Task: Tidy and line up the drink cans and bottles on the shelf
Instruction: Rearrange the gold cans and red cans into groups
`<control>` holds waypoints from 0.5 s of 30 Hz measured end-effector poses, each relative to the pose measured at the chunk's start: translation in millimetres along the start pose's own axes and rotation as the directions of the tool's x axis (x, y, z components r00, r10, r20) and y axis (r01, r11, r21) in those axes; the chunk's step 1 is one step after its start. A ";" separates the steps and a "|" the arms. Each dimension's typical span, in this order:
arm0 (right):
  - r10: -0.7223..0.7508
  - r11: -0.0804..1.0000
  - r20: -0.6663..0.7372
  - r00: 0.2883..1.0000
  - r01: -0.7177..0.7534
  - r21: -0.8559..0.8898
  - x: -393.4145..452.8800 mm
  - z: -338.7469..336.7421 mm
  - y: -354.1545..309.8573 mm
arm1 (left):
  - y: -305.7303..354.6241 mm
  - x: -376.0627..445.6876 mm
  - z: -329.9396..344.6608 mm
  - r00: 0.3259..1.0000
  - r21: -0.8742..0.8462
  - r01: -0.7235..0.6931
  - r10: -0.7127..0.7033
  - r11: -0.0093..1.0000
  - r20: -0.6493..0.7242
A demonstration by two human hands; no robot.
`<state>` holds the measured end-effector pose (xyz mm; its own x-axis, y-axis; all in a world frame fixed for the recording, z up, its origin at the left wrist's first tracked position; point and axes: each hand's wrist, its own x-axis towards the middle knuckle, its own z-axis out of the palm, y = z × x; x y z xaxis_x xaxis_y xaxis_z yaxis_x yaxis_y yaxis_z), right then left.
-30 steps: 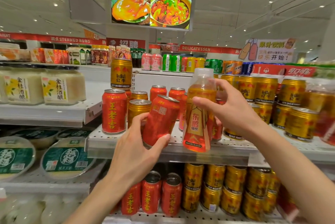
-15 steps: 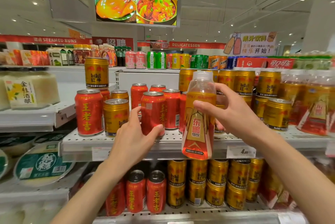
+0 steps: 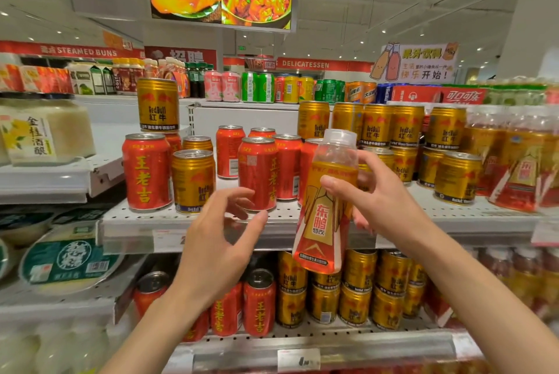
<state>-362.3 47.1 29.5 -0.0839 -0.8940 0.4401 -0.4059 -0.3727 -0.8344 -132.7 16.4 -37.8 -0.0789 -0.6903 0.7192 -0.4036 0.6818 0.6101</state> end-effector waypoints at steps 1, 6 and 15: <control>0.005 1.000 -0.012 1.000 -0.005 0.010 -2.7 3.2 1.6 | 3.1 -5.0 1.0 0.996 -0.044 0.023 -0.020 0.999 0.088; 0.049 0.993 -0.078 0.996 -0.041 0.107 -20.6 19.9 11.5 | 0.3 -22.0 12.7 0.916 -0.171 0.115 -0.038 0.978 0.398; 0.175 0.973 -0.183 0.967 -0.141 0.181 -52.7 3.5 30.3 | -1.5 -31.3 43.3 0.833 -0.292 0.203 -0.009 0.935 0.553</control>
<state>-367.0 82.0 -20.1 -0.3189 -0.8843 0.3409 -0.2189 -0.2813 -0.9343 -169.1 26.5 -75.7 -0.5666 -0.7148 0.4100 -0.1275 0.5676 0.8133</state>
